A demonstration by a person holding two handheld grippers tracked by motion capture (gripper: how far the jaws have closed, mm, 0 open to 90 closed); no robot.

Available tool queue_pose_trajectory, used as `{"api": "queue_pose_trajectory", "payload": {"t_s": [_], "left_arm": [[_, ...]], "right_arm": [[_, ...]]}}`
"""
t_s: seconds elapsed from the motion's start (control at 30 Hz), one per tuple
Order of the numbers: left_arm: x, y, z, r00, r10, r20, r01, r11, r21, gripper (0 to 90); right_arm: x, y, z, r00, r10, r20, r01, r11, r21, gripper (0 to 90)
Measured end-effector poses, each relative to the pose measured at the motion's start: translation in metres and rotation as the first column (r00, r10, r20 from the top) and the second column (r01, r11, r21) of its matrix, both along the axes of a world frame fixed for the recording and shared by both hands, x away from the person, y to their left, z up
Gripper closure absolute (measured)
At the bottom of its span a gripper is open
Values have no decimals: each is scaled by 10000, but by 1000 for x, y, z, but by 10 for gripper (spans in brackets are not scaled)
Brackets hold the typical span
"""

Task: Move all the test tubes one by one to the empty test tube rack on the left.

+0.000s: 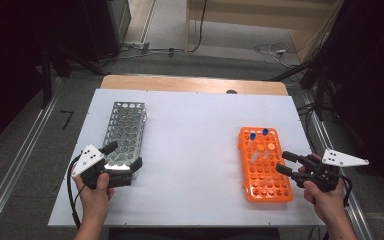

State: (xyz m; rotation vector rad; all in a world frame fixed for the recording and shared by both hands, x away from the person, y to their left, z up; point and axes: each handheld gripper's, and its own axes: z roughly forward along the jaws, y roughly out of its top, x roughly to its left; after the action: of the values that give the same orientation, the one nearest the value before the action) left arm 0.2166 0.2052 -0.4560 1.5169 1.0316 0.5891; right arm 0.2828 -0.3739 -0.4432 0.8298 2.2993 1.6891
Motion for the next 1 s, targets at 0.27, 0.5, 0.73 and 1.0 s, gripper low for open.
{"api": "queue_pose_trajectory", "payload": {"t_s": [0.27,0.5,0.73,1.0], "left_arm": [[0,1,0,10000,-34,-27,34,10000,19,0],[0,0,0,10000,-25,-42,25,10000,15,0],[1,-1,-1,10000,-40,-80,40,10000,2,0],[1,-2,-1,10000,-49,-73,49,10000,39,0]], "right_arm": [[2,3,-16,9961,759,-442,-795,9930,-873,526],[6,-2,-31,9913,1023,-834,-1125,9852,-1293,580],[9,-6,-40,9879,1180,-1008,-1327,9790,-1545,605],[10,-11,-40,9943,779,-734,-896,9809,-1727,737]]}}
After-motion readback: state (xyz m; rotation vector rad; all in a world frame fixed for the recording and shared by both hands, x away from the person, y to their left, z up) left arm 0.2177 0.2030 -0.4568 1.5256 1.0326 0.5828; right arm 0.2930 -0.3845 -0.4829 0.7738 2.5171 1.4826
